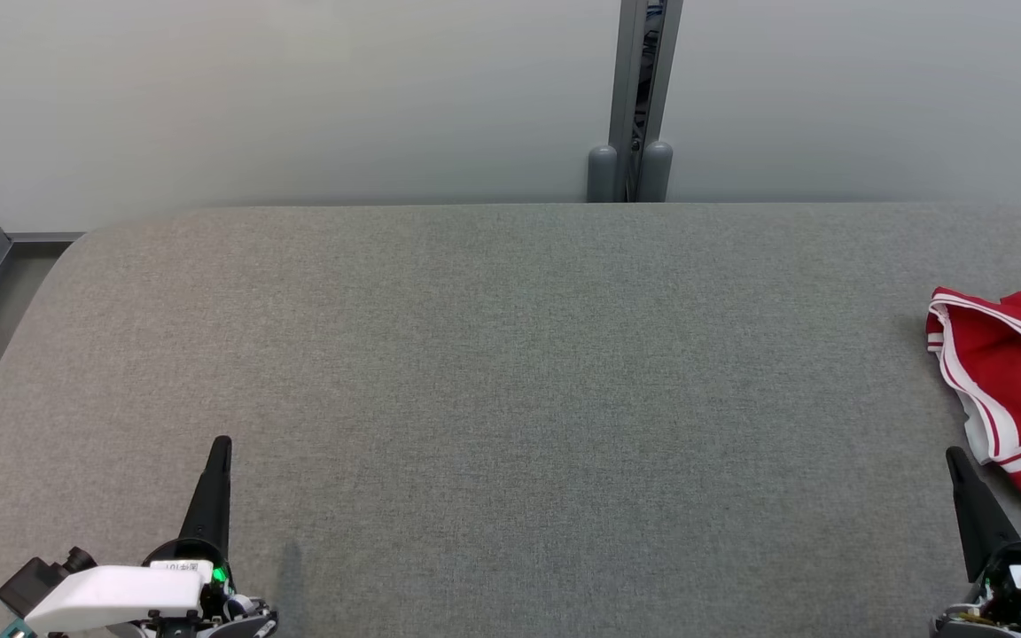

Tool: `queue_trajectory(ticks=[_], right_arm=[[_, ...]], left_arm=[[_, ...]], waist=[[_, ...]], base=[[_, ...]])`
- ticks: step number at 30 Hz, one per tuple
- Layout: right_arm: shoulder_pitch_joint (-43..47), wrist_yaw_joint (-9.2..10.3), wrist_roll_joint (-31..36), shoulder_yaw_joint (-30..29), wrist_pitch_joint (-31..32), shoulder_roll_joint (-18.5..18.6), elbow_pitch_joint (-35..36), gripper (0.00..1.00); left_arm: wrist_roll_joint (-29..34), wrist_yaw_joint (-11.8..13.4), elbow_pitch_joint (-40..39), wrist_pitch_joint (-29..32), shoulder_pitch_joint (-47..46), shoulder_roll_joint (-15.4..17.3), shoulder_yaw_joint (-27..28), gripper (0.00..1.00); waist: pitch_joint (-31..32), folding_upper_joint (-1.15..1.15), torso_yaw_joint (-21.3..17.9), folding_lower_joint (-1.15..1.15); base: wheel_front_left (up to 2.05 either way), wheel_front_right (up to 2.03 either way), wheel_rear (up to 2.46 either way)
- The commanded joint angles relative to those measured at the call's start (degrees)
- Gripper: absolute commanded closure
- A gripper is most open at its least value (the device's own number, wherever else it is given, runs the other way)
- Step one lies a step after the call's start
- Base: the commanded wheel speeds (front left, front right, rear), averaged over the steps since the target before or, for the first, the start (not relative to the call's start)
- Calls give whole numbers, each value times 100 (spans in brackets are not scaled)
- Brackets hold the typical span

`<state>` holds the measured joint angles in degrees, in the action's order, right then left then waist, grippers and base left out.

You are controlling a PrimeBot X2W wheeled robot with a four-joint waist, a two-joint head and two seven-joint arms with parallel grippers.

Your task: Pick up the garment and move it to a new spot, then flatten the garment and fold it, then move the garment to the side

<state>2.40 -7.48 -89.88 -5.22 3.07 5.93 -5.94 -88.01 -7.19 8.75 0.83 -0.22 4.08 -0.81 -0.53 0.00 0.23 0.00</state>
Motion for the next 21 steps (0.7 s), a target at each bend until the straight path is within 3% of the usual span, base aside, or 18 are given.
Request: queue_trajectory(ticks=[1,21], right_arm=[[31,-2,-124,-39,57,51,48,100],[54,-2,-680,-134,246,39,60,100]], left_arm=[[-105,-38,-41,20,-87,31,36,100],[-654,-50,-56,173,-84,24,79,100]], waist=[[4,0,-2,0],[48,0,-23,0]], base=[[0,0,0],[0,0,0]])
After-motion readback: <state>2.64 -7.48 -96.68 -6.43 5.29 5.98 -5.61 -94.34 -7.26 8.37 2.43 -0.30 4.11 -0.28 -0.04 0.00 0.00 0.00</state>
